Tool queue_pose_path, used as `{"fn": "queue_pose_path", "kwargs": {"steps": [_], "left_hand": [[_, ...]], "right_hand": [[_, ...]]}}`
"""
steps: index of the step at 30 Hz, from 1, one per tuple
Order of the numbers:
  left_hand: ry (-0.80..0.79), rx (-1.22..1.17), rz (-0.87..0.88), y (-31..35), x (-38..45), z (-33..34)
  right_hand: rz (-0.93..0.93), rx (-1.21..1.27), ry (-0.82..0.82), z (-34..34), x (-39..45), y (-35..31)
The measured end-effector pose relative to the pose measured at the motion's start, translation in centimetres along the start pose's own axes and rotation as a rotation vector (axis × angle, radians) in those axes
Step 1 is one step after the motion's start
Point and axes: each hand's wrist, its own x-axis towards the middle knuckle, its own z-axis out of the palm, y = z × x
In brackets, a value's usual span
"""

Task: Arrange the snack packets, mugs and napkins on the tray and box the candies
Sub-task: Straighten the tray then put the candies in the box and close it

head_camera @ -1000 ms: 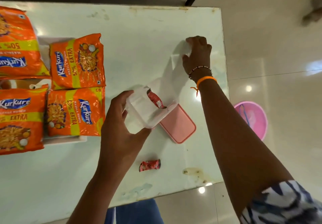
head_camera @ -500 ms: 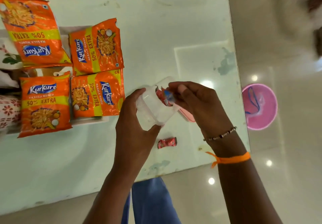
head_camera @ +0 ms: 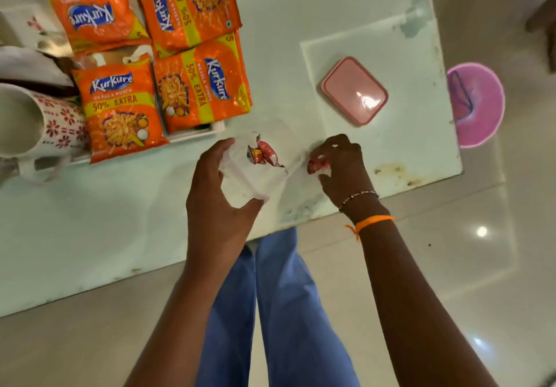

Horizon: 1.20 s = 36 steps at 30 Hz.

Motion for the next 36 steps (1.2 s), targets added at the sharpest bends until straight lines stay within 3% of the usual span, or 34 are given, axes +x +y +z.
{"fn": "queue_pose_path", "kwargs": {"steps": [3,8,12,16,20,23,30,36], "left_hand": [[-0.008,-0.001,-0.010,-0.9,-0.7,-0.8],[-0.015,0.033,0.007,-1.3,-1.0,-1.3],[-0.023,0.027,0.005,-0.9,-0.8,-0.9],[-0.035,0.010,0.031,-0.6,-0.3,-0.5],[-0.038,-0.013,0.031,-0.5,0.3,-0.5],[-0.032,-0.032,0.017,-0.7,0.5,-0.9],[-0.043,-0.060,0.012,-1.3,0.8,-1.2],[-0.095,-0.161,-0.028,-1.9,0.7,-1.6]], "right_hand": [[0.038,0.073,0.106,1.5,-0.3,0.0],[0.192,0.599,0.350,-0.4,-1.1,-1.9],[0.044,0.666,0.294,-1.8,-3.4,-5.4],[-0.067,0.630,0.163,-1.5,-4.3,-7.6],[0.013,0.602,0.341,-2.7,-1.9,-5.2],[0.119,0.438,0.448,-3.4,2.0,-1.8],[0.204,0.054,0.253,-3.8,10.0,2.3],[0.116,-0.073,0.229,-3.2,8.0,2.3]]}}
